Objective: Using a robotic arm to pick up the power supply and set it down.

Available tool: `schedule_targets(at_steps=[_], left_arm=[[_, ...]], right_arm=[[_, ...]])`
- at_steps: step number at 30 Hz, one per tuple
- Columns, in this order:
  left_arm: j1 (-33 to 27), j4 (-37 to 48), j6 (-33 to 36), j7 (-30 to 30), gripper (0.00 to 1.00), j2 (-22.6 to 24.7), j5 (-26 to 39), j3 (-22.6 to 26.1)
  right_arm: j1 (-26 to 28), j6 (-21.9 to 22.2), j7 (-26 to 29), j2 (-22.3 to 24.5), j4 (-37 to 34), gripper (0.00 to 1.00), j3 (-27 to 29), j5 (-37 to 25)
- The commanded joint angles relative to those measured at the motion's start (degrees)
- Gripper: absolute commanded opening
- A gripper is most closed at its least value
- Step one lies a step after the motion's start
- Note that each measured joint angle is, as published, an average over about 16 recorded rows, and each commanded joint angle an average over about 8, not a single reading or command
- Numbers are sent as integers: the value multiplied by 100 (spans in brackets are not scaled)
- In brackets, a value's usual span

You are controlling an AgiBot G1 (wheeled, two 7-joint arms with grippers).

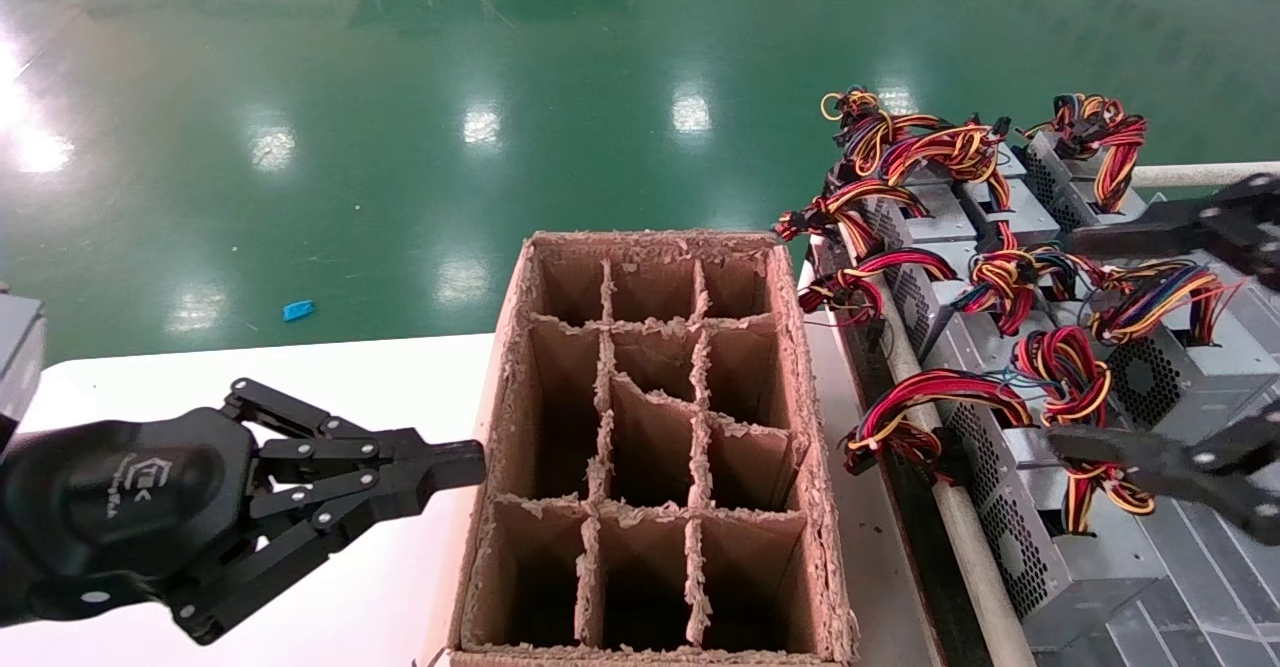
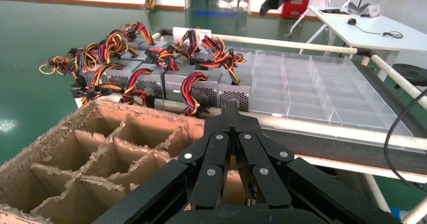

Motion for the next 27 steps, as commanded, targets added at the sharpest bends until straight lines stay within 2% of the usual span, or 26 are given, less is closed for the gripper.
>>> schedule_targets(at_steps=[1, 3, 11, 27], left_arm=[[0, 0, 0, 0, 0, 0, 0, 0], [0, 0, 0, 0, 2, 0, 0, 0], [0, 0, 0, 0, 100, 0, 0, 0], [0, 0, 0, 0, 100, 0, 0, 0]], right_arm=[[-195, -7, -38, -92, -14, 100, 144, 30], [-387, -13, -76, -184, -28, 100, 287, 59], [-1161, -40, -229, -550, -84, 100, 860, 176], [-2713, -93, -534, -1286, -195, 100, 2008, 412]])
